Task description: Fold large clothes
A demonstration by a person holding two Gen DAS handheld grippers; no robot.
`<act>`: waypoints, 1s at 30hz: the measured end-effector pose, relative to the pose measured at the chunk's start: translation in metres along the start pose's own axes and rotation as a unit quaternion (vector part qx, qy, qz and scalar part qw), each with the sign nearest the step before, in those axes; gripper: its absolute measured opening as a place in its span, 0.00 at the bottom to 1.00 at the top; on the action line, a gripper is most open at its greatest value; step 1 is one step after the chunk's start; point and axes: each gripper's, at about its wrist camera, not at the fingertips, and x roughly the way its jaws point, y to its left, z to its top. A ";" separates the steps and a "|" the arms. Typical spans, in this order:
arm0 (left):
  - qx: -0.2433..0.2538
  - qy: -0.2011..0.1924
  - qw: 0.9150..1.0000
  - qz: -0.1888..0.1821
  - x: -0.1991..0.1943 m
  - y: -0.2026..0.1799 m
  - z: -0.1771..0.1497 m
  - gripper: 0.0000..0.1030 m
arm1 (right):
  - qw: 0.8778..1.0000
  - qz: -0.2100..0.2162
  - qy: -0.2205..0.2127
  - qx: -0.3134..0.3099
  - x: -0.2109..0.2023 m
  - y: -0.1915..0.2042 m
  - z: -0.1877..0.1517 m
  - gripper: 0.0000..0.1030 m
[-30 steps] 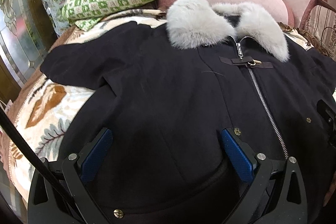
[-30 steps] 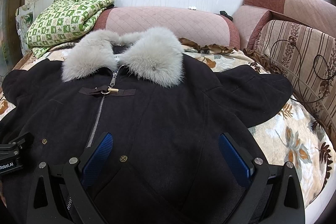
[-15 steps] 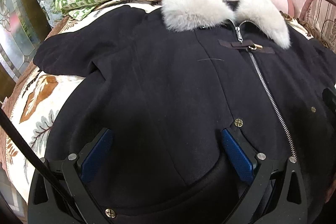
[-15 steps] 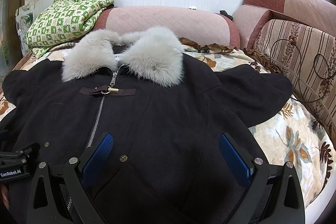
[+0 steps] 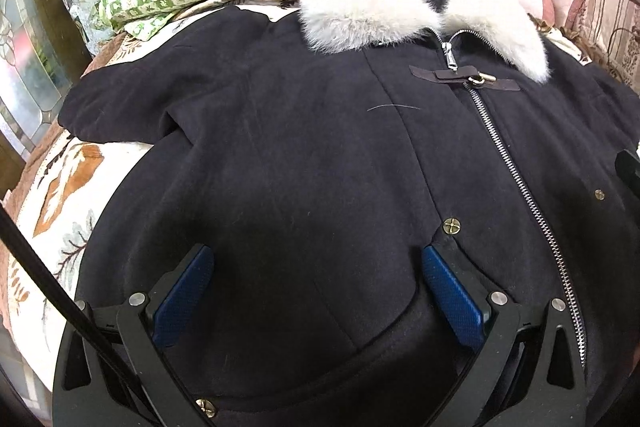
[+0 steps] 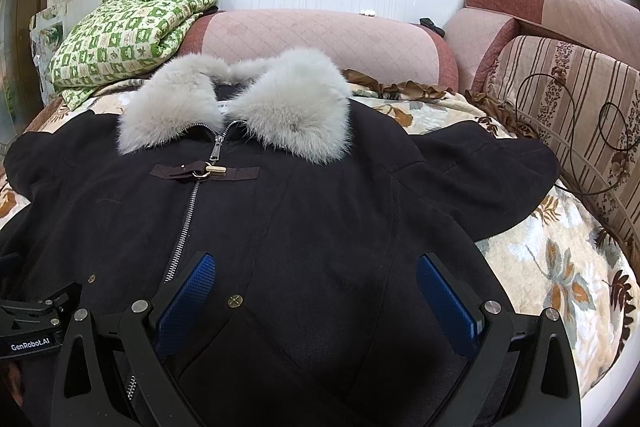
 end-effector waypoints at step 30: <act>-0.091 -0.122 0.987 0.052 -0.105 0.082 0.034 1.00 | 0.996 0.046 -0.004 0.074 -0.019 -0.025 0.012 0.99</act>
